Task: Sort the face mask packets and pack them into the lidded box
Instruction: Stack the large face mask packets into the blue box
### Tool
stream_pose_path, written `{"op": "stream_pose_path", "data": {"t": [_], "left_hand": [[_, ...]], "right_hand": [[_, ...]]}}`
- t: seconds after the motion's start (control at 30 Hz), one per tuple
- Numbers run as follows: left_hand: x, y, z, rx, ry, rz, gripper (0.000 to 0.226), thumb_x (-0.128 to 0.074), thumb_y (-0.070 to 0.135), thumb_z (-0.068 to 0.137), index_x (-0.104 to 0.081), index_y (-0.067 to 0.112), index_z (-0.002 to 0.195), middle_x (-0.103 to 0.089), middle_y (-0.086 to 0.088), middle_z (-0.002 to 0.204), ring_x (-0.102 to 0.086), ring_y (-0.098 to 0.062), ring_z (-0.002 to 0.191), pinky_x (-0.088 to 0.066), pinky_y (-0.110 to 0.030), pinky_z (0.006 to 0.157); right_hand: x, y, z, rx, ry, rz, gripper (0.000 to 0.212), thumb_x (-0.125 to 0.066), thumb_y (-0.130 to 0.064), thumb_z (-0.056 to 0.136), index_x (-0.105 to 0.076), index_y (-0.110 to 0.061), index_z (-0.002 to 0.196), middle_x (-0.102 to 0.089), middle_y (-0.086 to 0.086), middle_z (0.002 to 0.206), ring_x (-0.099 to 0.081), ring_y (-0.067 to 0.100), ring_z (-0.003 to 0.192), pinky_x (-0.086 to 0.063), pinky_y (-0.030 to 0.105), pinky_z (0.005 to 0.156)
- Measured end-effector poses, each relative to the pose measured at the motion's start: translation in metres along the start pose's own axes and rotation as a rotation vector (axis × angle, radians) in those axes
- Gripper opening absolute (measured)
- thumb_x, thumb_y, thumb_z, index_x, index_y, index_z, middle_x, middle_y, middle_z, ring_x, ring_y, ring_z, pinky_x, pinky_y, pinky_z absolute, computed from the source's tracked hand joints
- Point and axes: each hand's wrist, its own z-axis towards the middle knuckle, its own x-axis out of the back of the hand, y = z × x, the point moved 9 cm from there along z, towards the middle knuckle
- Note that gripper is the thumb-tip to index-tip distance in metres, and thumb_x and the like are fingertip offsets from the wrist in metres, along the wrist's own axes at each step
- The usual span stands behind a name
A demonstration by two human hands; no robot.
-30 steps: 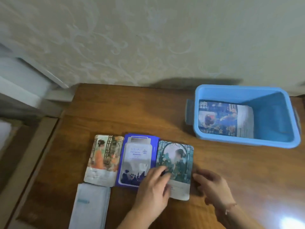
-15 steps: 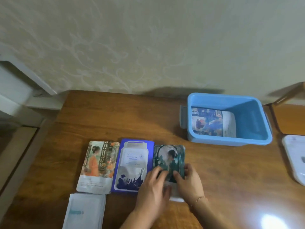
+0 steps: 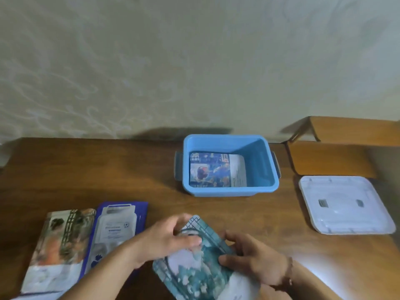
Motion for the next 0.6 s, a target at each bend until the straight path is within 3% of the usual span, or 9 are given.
{"op": "stream_pose_path", "data": {"t": [0.07,0.13,0.2,0.27,0.3,0.37,0.43,0.5,0.6], "left_hand": [[-0.028,0.010,0.002,0.024,-0.211,-0.261,0.051,-0.083,0.057,0.062,-0.073,0.023,0.097,-0.070,0.004,0.096,-0.066,-0.011,0.094,-0.048,-0.026,0.089],[-0.037,0.020,0.004,0.009,-0.221,-0.347,0.020,-0.076,0.040,0.073,-0.075,0.022,0.083,-0.067,0.004,0.082,-0.064,-0.009,0.080,-0.048,-0.019,0.077],[-0.039,0.026,0.008,-0.010,-0.211,-0.409,0.021,-0.072,0.040,0.077,-0.076,0.021,0.087,-0.066,0.005,0.083,-0.060,-0.008,0.082,-0.044,-0.018,0.078],[-0.028,0.040,0.012,-0.052,-0.101,-0.454,0.030,-0.075,0.043,0.078,-0.078,0.017,0.093,-0.070,-0.003,0.093,-0.063,-0.014,0.090,-0.046,-0.021,0.082],[-0.019,0.046,0.014,-0.062,-0.019,-0.523,0.024,-0.075,0.038,0.080,-0.079,0.016,0.090,-0.072,-0.007,0.095,-0.067,-0.016,0.089,-0.051,-0.023,0.079],[-0.004,0.059,0.016,-0.053,0.106,-0.706,0.012,-0.070,0.018,0.083,-0.080,0.011,0.084,-0.074,-0.016,0.097,-0.072,-0.025,0.087,-0.059,-0.032,0.073],[0.009,0.085,0.023,-0.122,0.128,-0.728,0.020,-0.067,0.013,0.087,-0.073,0.007,0.104,-0.070,-0.022,0.112,-0.069,-0.034,0.102,-0.058,-0.044,0.083],[0.027,0.111,0.032,-0.224,0.185,-0.665,0.032,-0.063,0.015,0.090,-0.063,0.004,0.120,-0.067,-0.020,0.120,-0.065,-0.034,0.112,-0.054,-0.047,0.092],[0.058,0.134,0.048,-0.266,0.329,-0.516,0.034,-0.063,0.020,0.087,-0.062,0.009,0.120,-0.071,-0.010,0.115,-0.067,-0.027,0.110,-0.053,-0.043,0.091]], "right_hand": [[0.006,-0.017,-0.013,-0.013,-0.064,0.013,0.028,-0.065,-0.011,0.088,-0.051,-0.002,0.110,-0.065,0.012,0.088,-0.060,0.016,0.071,-0.050,0.023,0.065],[0.016,-0.027,-0.022,-0.032,-0.080,0.021,0.031,-0.071,-0.018,0.084,-0.057,-0.006,0.109,-0.067,0.012,0.088,-0.062,0.013,0.068,-0.052,0.022,0.063],[0.030,-0.035,-0.029,-0.035,-0.040,0.111,0.045,-0.083,-0.029,0.071,-0.063,-0.005,0.104,-0.070,0.012,0.088,-0.066,0.016,0.068,-0.052,0.024,0.062],[0.045,-0.038,-0.037,0.008,0.069,0.330,0.061,-0.093,-0.033,0.053,-0.071,-0.003,0.101,-0.072,0.017,0.095,-0.071,0.025,0.077,-0.056,0.030,0.068],[0.049,-0.042,-0.040,0.040,0.131,0.435,0.061,-0.093,-0.032,0.052,-0.074,-0.004,0.102,-0.072,0.021,0.101,-0.071,0.030,0.086,-0.057,0.034,0.073],[0.045,-0.061,-0.044,0.113,0.180,0.595,0.052,-0.080,-0.027,0.066,-0.071,-0.007,0.113,-0.069,0.022,0.113,-0.067,0.037,0.102,-0.056,0.043,0.082],[0.056,-0.086,-0.040,0.195,0.294,0.504,0.045,-0.074,-0.020,0.075,-0.066,-0.010,0.118,-0.070,0.018,0.112,-0.068,0.036,0.102,-0.057,0.045,0.081],[0.079,-0.112,-0.030,0.234,0.429,0.343,0.041,-0.075,-0.016,0.078,-0.063,-0.010,0.117,-0.073,0.013,0.106,-0.070,0.032,0.096,-0.058,0.045,0.078],[0.115,-0.142,-0.006,0.247,0.526,0.258,0.028,-0.065,-0.007,0.083,-0.064,-0.006,0.111,-0.073,0.016,0.100,-0.072,0.030,0.084,-0.060,0.040,0.068]]}}
